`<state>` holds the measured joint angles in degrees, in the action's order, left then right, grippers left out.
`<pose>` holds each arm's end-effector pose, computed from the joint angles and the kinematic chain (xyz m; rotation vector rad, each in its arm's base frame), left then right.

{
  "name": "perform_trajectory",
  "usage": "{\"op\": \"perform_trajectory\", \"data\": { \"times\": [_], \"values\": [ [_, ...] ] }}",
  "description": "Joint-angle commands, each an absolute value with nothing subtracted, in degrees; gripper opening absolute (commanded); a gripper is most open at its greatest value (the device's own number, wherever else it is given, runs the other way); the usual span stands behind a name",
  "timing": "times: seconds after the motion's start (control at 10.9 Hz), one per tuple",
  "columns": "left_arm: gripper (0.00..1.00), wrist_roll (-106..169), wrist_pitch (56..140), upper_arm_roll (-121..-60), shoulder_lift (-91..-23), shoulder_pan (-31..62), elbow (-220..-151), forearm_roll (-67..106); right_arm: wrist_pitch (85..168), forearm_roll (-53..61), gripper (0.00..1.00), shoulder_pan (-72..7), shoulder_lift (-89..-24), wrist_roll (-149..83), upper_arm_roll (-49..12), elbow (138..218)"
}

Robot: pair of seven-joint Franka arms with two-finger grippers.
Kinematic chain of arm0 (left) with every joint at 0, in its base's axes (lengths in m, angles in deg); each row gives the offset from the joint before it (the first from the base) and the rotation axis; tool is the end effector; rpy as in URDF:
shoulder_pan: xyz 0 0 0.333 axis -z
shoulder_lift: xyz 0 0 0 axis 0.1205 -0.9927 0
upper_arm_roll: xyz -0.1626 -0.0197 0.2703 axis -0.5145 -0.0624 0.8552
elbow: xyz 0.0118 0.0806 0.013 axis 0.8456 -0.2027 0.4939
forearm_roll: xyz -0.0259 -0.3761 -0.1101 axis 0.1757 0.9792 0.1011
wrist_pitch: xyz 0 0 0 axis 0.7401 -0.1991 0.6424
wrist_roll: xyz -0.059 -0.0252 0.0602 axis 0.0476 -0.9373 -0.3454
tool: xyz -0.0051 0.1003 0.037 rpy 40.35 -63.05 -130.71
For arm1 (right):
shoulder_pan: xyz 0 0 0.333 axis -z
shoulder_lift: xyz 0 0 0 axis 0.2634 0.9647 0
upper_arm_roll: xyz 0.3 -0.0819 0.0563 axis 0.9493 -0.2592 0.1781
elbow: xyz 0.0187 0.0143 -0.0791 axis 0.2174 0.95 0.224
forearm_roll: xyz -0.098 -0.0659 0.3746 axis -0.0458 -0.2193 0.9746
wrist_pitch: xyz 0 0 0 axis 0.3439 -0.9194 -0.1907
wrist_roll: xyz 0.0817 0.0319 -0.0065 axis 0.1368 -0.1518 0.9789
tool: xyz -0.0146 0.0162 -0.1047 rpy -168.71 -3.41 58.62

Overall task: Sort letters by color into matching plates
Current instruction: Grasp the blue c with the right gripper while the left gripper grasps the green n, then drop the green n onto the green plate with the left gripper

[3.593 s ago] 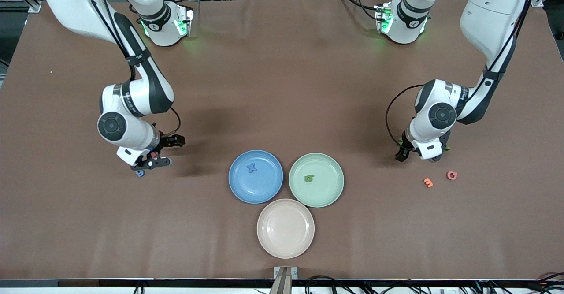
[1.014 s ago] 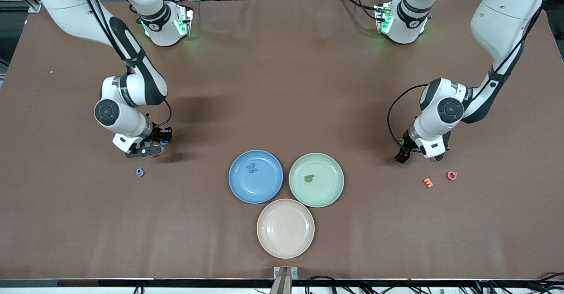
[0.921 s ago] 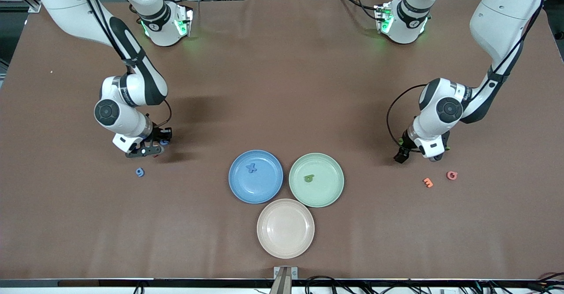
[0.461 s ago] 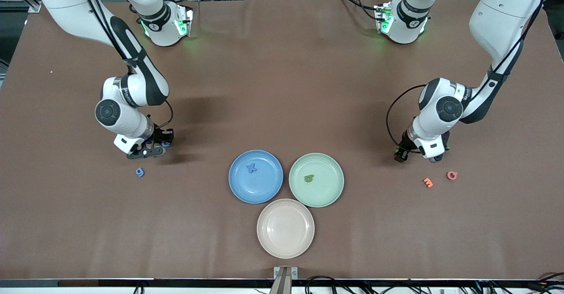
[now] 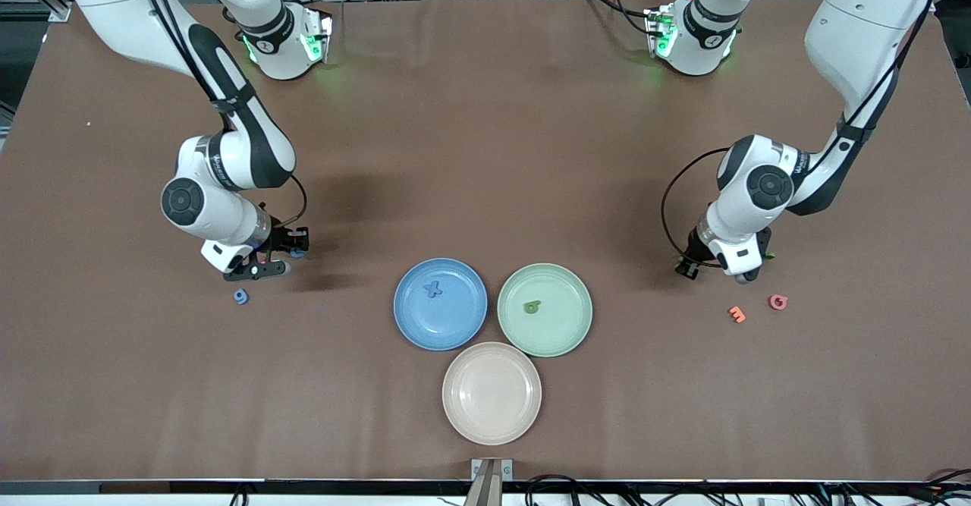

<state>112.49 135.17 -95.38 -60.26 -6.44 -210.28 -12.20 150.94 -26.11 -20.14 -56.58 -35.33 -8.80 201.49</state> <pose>0.5576 -0.1109 0.1830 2.6479 1.5526 0.0844 0.5557 0.0907 0.2072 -3.0384 -0.1703 0.1589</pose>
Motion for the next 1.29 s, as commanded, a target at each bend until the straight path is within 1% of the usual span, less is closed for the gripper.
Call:
{"op": "perform_trajectory", "data": {
  "times": [0.0, 0.28, 0.64, 0.83, 0.92, 1.01, 1.2],
  "values": [
    [0.00, 114.62, 135.49, -95.38, -61.71, -0.22, -204.68, -14.15, 147.93, -24.36, 0.03, -23.09, -56.28, -41.62, -8.59, 197.10],
    [0.00, 113.76, 135.66, -95.38, -62.06, 5.84, -200.54, -14.06, 147.50, -24.19, 0.03, -26.78, -54.09, -48.56, -8.50, 192.71],
    [0.00, 114.98, 136.28, -95.29, -70.13, 15.78, -187.28, -13.97, 147.14, -23.92, 0.03, -31.79, -47.67, -59.55, -8.15, 183.22],
    [0.00, 114.54, 137.24, -93.81, -73.48, 18.60, -184.63, -14.07, 145.66, -19.20, 0.03, -33.20, -45.21, -61.50, -8.23, 178.57],
    [0.74, 113.93, 137.33, -93.10, -73.49, 18.70, -184.62, -14.33, 144.25, -17.26, 0.03, -33.99, -43.55, -62.72, -8.23, 175.41],
    [1.00, 114.45, 137.24, -92.57, -73.14, 18.44, -184.97, -15.03, 142.85, -16.98, 0.03, -34.52, -41.88, -65.17, -8.23, 172.16],
    [1.00, 114.72, 136.63, -92.48, -72.96, 17.30, -185.32, -15.03, 142.57, -16.98, 0.03, -35.75, -39.67, -68.09, -8.23, 168.10]
  ]
}}
